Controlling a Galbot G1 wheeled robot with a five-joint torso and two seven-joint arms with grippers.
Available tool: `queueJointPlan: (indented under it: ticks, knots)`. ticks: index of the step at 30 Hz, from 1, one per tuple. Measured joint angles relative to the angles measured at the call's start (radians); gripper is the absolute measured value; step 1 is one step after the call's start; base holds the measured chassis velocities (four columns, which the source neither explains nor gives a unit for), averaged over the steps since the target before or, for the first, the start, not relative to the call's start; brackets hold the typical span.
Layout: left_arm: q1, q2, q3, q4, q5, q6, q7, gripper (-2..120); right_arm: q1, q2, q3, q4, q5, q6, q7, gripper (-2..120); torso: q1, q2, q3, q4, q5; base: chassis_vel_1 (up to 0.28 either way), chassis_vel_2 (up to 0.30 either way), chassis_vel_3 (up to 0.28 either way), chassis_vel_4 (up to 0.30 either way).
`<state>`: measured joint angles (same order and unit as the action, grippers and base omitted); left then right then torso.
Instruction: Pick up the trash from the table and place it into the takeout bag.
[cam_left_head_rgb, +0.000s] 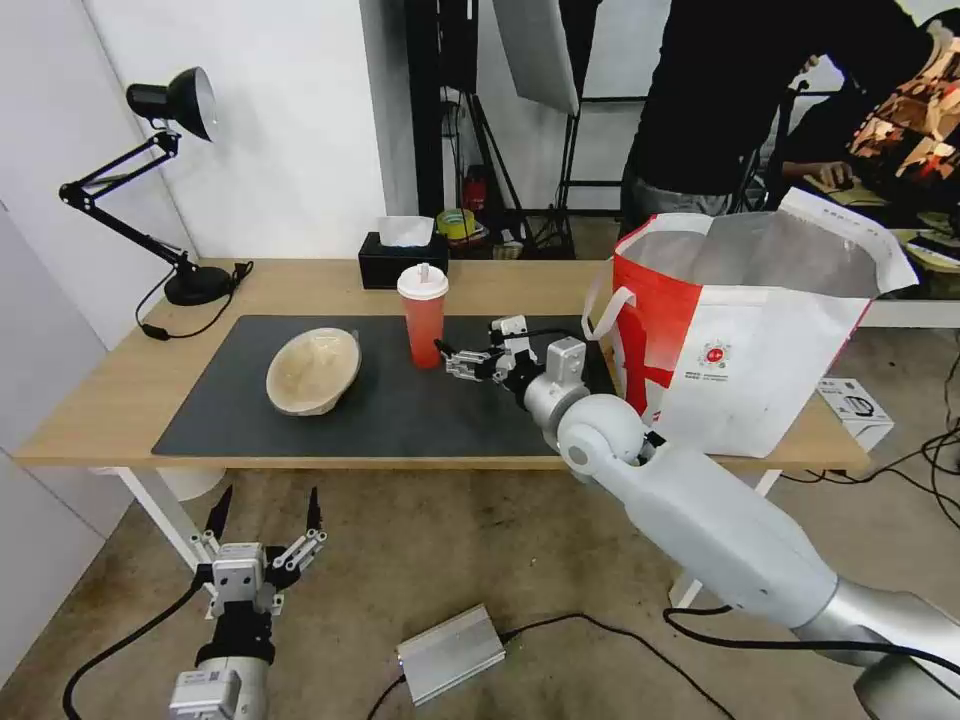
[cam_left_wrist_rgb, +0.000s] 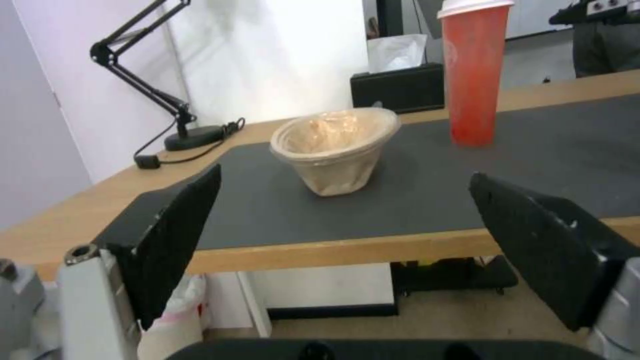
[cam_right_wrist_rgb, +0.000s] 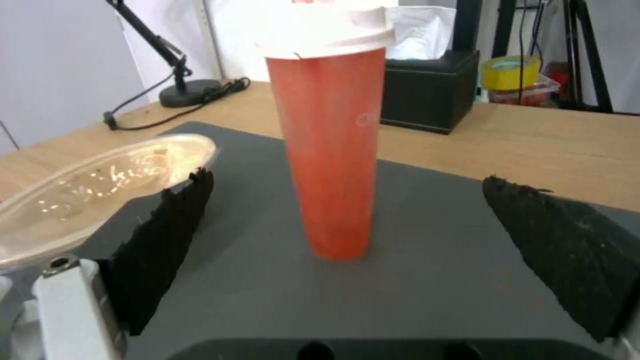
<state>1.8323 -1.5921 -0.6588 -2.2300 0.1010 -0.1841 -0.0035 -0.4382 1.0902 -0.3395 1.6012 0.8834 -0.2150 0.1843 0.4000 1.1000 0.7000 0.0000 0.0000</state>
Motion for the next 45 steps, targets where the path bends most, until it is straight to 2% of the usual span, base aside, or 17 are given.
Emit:
queueJointPlan:
  ticks: [11, 32, 45]
  knots:
    - [0.001, 0.000, 0.001, 0.001, 0.000, 0.000, 0.000, 100, 0.035, 0.039, -0.012, -0.092, -0.019, 0.023, -0.018, 100, 0.000, 0.000, 0.000, 0.0000, 0.0000, 0.000, 0.000, 0.000, 0.000]
    - [0.003, 0.000, 0.004, 0.001, 0.001, -0.002, 0.000, 100, 0.078, 0.084, -0.028, -0.186, -0.028, 0.027, -0.023, 100, 0.000, 0.000, 0.000, 0.0000, 0.0000, 0.000, 0.000, 0.000, 0.000]
    - [-0.002, 0.000, 0.001, 0.008, -0.002, -0.003, 0.000, 100, 0.124, 0.142, -0.046, -0.292, -0.044, 0.051, -0.042, 100, 0.000, 0.000, 0.000, 0.0001, -0.0001, 0.000, 0.000, 0.000, 0.000]
